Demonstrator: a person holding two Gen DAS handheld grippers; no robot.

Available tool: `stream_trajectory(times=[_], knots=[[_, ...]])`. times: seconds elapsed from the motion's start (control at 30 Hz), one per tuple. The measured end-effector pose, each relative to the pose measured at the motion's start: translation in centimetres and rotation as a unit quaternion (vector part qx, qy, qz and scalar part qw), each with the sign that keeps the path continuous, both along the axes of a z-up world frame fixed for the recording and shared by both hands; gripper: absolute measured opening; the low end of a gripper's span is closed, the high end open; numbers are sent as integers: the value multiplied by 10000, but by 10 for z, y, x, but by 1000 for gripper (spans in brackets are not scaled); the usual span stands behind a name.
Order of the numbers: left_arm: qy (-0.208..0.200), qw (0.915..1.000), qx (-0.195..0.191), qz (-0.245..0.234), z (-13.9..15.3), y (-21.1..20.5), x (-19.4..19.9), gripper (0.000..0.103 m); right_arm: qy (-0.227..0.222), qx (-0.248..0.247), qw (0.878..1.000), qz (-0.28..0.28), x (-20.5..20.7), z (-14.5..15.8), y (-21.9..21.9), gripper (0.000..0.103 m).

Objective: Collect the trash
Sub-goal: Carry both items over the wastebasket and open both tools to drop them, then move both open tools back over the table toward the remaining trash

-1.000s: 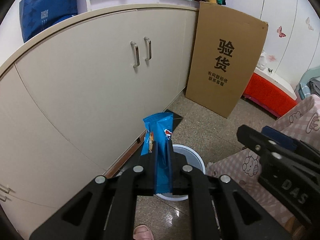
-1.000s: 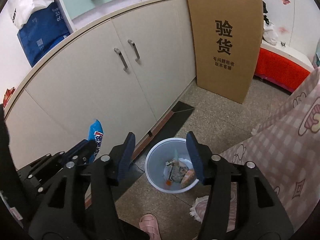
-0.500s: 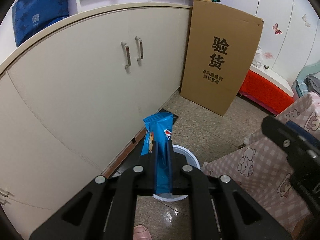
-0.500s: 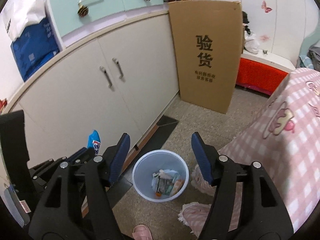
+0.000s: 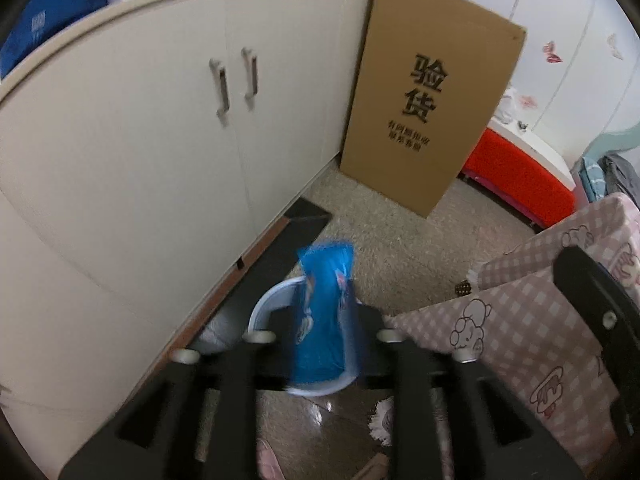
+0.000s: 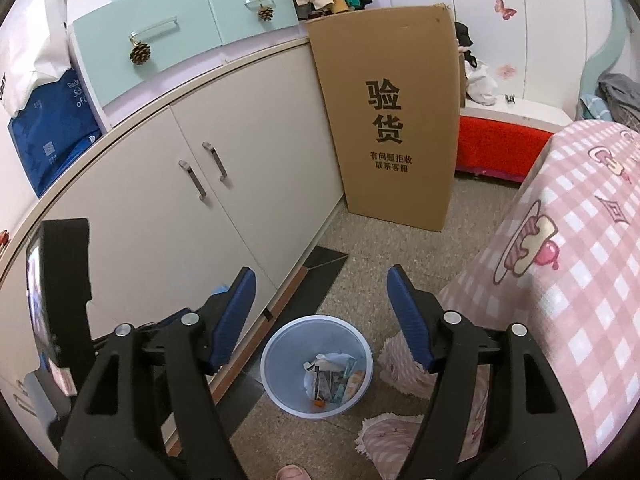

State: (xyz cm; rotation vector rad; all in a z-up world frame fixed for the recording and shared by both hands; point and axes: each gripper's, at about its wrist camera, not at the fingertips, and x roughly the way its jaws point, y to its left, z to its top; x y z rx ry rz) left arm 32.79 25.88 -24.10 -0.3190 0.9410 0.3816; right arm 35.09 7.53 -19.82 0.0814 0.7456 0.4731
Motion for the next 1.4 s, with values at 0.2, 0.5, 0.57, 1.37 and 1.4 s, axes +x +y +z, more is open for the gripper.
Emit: stream_trajectory(times=[0.2,0.5,0.57,1.37,1.4], knots=[[-29,9999,-89,48,-2,2,-4,58,37,21,10000,18,-1,2,0,68],[-225,9997,-57,98,25,-4,-23,61,7,167,9999,2,-17,20,-13,68],[-310,9995,-50,87,36,-8,-28,62,-49,186,9998,-35,-22,28,-20,68],[-1185,9759,389,-1791,146,-237,-16,76,-495,455,9814,-1801,-49,101,-275,72],[-1190,9748,425,-1841,148,-250,-9,76,-484,436,9800,-1882,-45,102,-284,72]])
